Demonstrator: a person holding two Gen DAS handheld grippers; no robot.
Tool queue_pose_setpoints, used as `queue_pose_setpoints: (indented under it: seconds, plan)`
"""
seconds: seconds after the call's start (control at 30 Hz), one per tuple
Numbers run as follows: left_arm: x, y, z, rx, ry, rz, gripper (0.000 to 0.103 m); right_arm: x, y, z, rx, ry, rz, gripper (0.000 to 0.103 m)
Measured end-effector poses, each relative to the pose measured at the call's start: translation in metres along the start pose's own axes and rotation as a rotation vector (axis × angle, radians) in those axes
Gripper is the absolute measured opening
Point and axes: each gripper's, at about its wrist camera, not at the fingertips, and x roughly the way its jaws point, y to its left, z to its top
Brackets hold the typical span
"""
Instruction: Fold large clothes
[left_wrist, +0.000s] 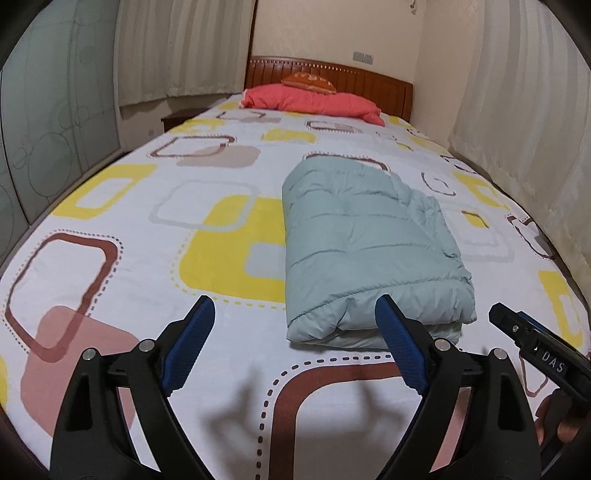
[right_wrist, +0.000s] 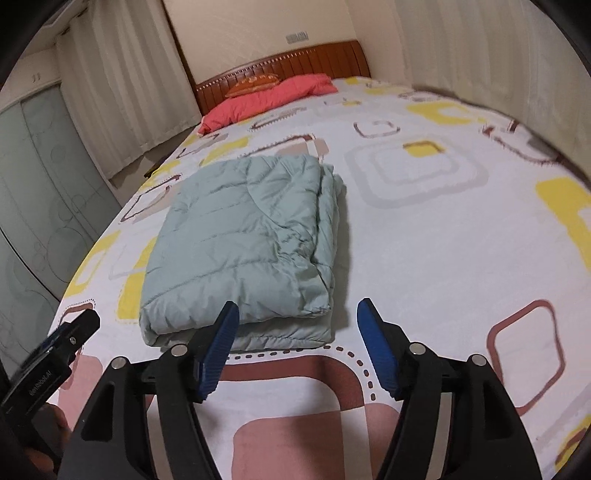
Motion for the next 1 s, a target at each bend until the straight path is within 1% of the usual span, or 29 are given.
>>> queue_pose_setpoints:
  seconds: [0.23,0.3,0.47,0.6,1.0]
  plan:
    - [-0.02,-0.004,0.001,0.007,-0.037,0.03,0.093,-0.021,0.021,-0.001,-0.067,-0.049,-0.039,0.067]
    - [-0.024,-0.004,0.002,0.005,-0.049,0.031,0.094,-0.025,0.023,0.0,-0.072,-0.06,-0.042,0.071]
    - [-0.031,-0.005,0.004,0.0,-0.062,0.029,0.094,-0.035,0.03,0.0,-0.089,-0.091,-0.055,0.072]
    - [-0.033,-0.007,0.004,0.004,-0.066,0.034,0.095,-0.036,0.031,0.0,-0.09,-0.096,-0.058,0.074]
    - [-0.034,-0.008,0.005,0.003,-0.067,0.038,0.097,-0.041,0.034,0.0,-0.097,-0.11,-0.058,0.074]
